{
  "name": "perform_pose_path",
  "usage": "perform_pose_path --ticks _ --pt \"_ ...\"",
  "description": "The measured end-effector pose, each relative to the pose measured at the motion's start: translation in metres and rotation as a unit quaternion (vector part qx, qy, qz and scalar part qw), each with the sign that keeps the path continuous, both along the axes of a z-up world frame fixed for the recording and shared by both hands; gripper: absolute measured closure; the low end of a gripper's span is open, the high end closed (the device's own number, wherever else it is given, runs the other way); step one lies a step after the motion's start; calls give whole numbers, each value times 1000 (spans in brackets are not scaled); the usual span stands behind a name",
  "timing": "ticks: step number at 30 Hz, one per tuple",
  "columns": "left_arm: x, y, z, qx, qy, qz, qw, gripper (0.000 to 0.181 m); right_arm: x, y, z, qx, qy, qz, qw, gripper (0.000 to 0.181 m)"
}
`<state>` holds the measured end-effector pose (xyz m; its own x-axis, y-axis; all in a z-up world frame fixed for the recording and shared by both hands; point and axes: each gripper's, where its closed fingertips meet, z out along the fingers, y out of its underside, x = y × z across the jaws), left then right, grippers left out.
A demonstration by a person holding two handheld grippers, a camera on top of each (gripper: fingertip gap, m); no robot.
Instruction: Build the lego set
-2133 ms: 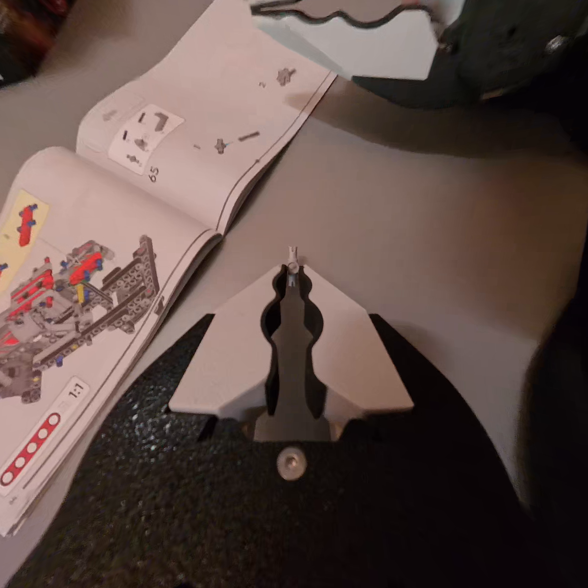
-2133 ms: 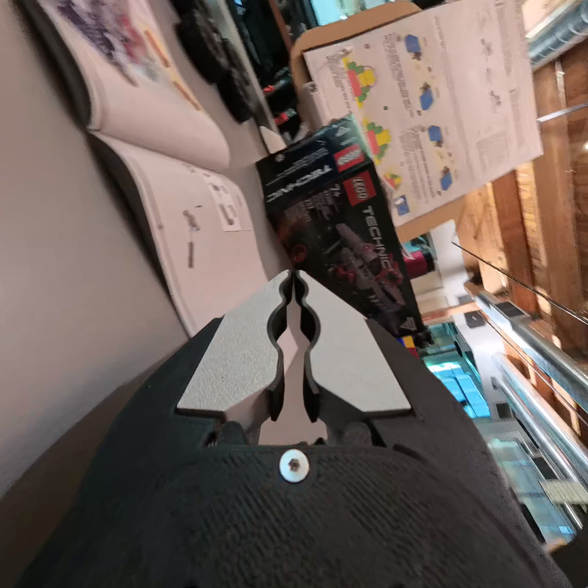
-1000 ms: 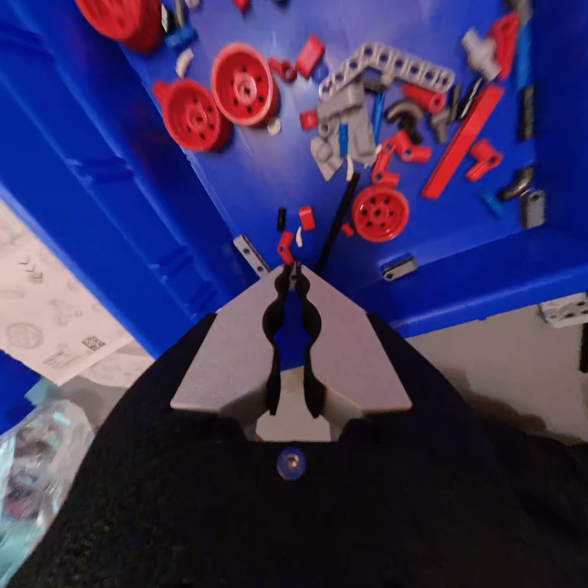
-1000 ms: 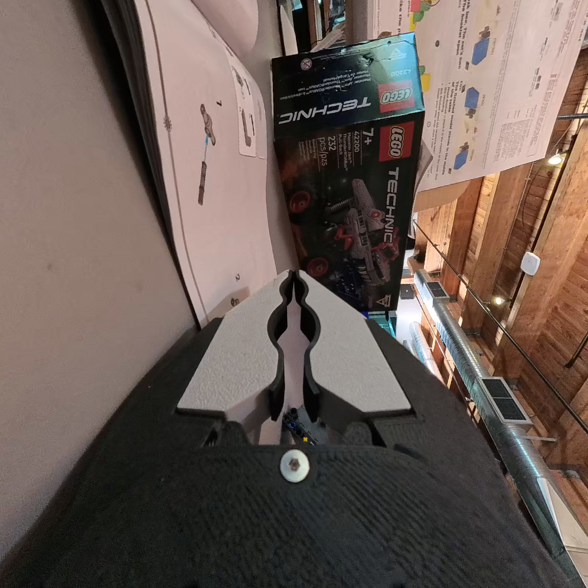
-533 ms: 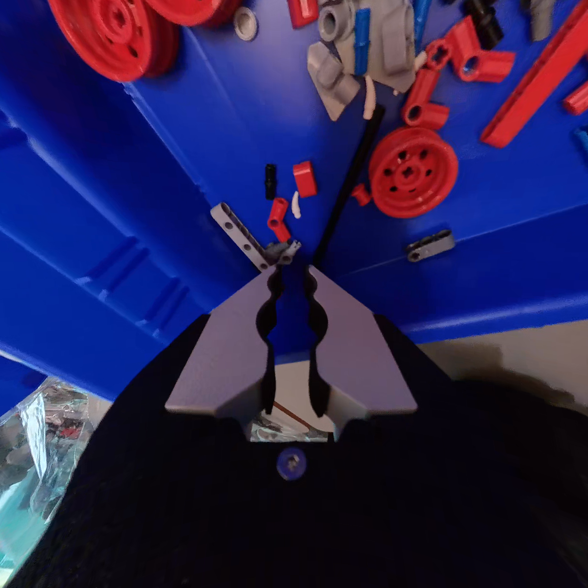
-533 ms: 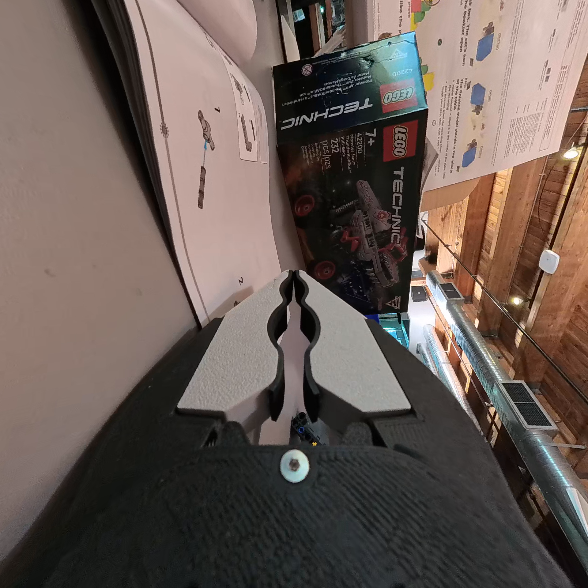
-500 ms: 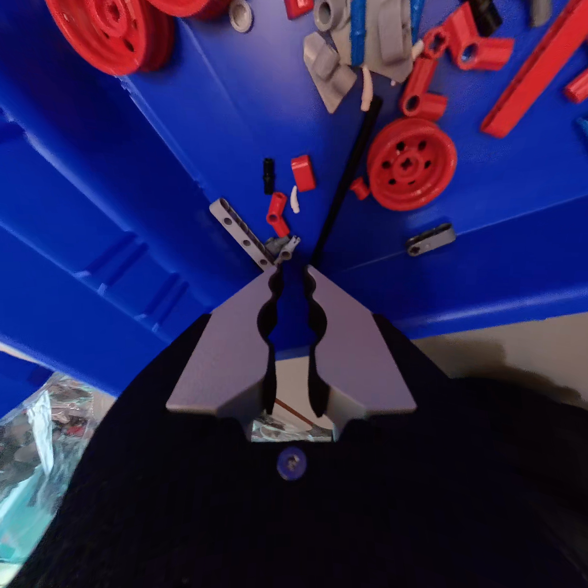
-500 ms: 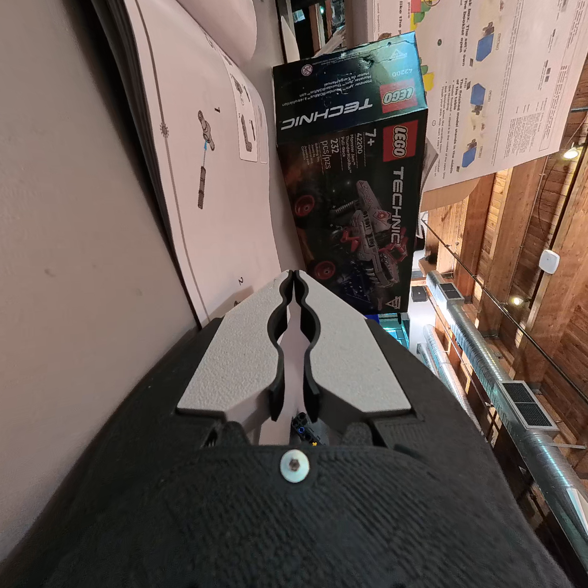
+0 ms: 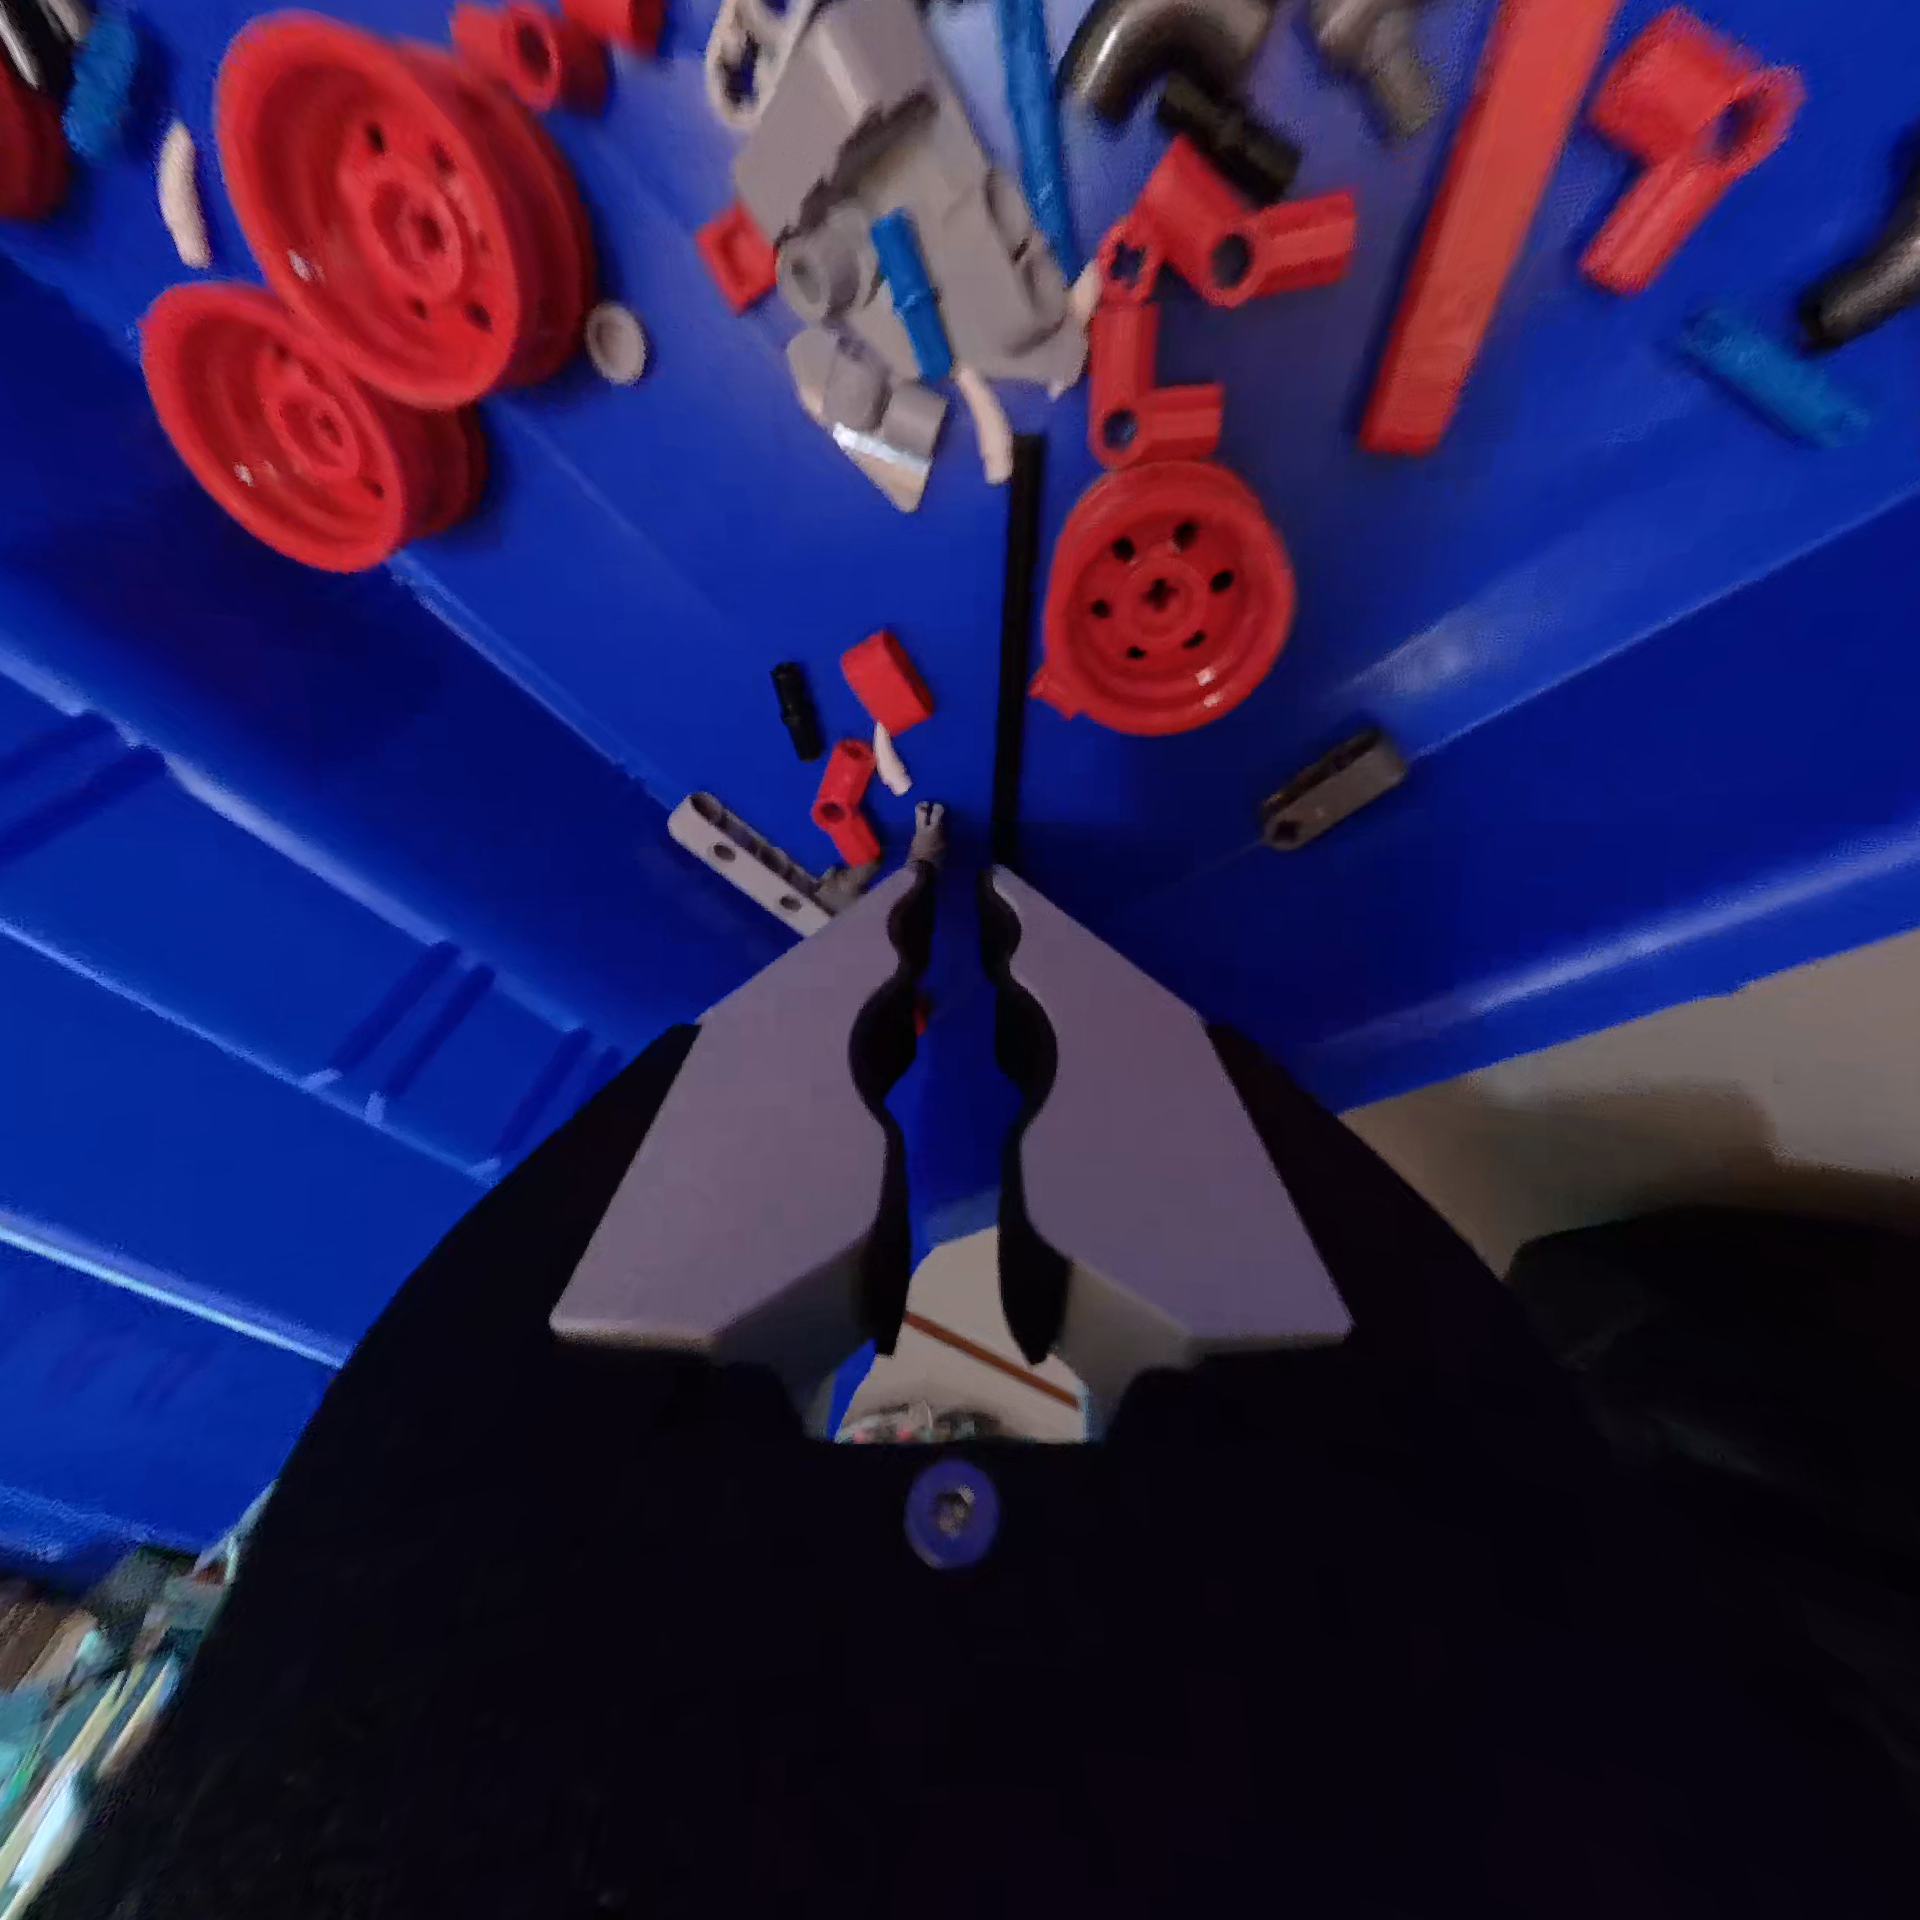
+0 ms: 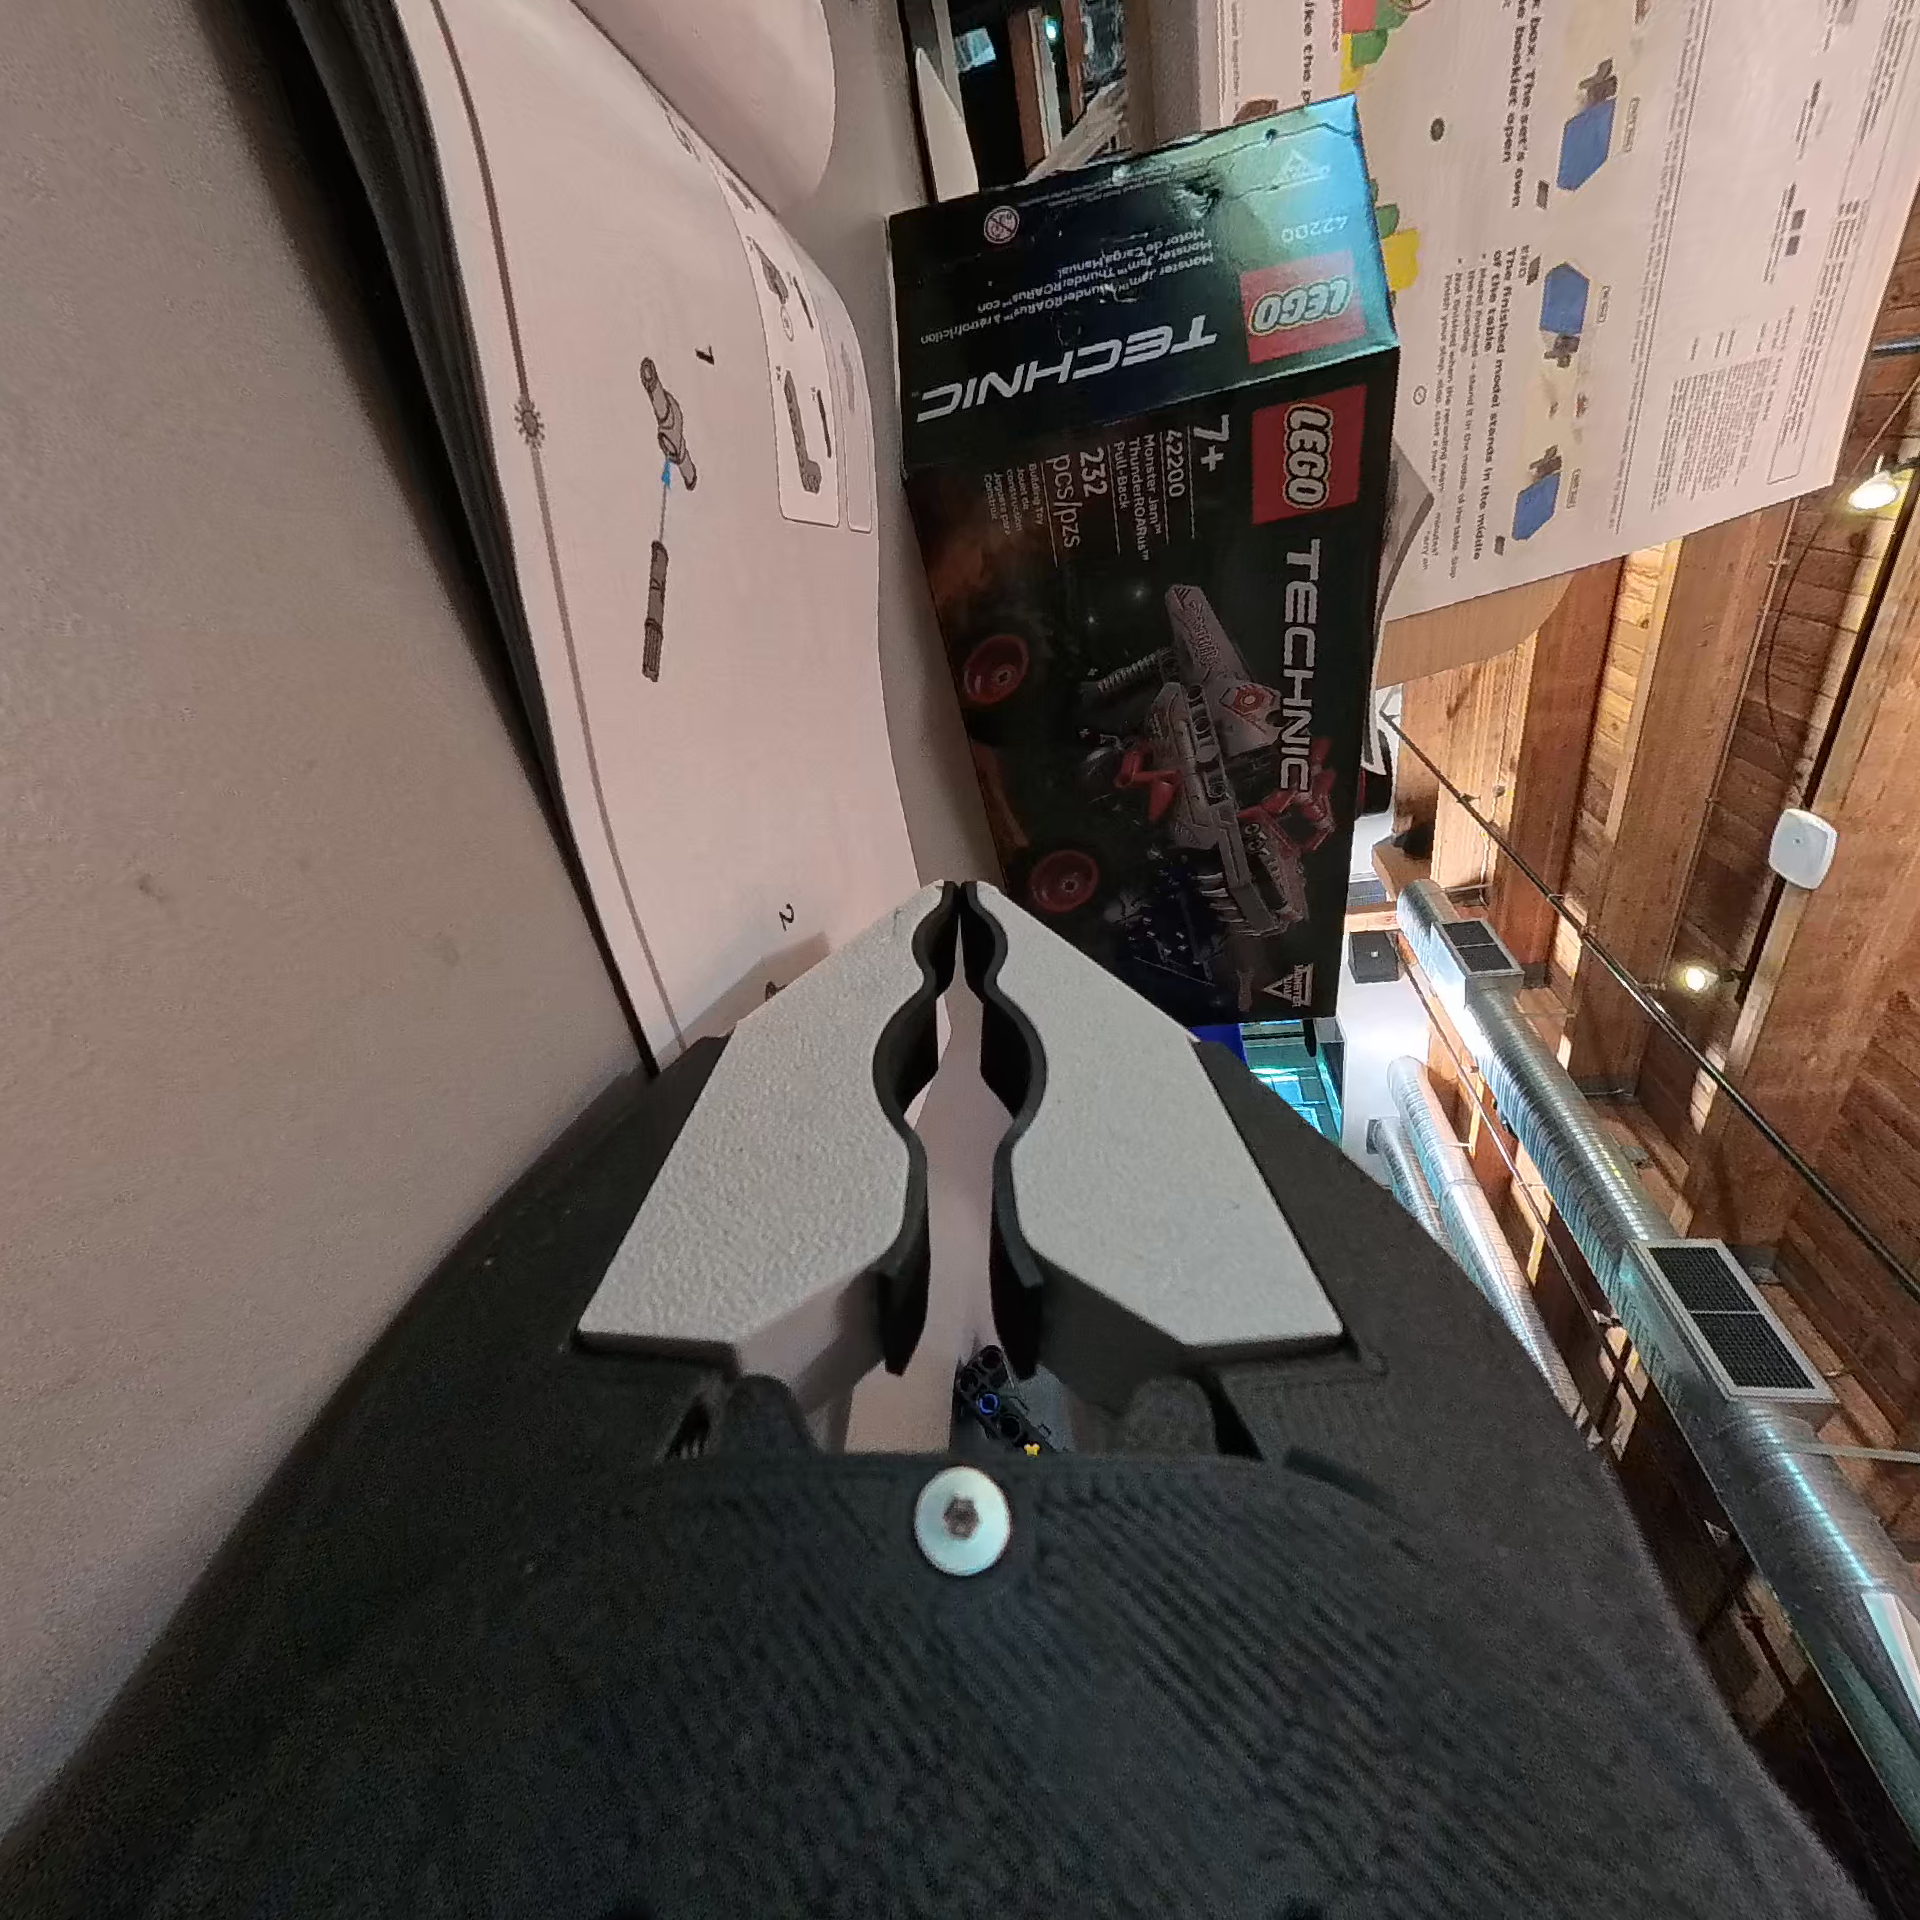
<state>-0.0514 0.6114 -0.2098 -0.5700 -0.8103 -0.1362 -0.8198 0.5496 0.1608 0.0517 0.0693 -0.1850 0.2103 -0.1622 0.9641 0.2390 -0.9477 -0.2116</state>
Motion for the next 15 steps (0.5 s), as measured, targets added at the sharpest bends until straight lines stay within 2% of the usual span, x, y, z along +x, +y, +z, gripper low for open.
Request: perform_pose_path --ticks 3,5,13,15 --pt "10 1 11 -3 -45 8 999 180 0 0 0 1 1 0 1000 181" --pt "7 4 15 5 -44 14 999 177 0 0 0 1 1 -1 1000 181" --pt "3 -4 -5 -14 0 -12 1000 164 1 -1 0 2 2 -1 1000 181" --pt "6 -3 -6 -12 -1 -14 1000 170 0 0 0 2 1 -1 1000 181"
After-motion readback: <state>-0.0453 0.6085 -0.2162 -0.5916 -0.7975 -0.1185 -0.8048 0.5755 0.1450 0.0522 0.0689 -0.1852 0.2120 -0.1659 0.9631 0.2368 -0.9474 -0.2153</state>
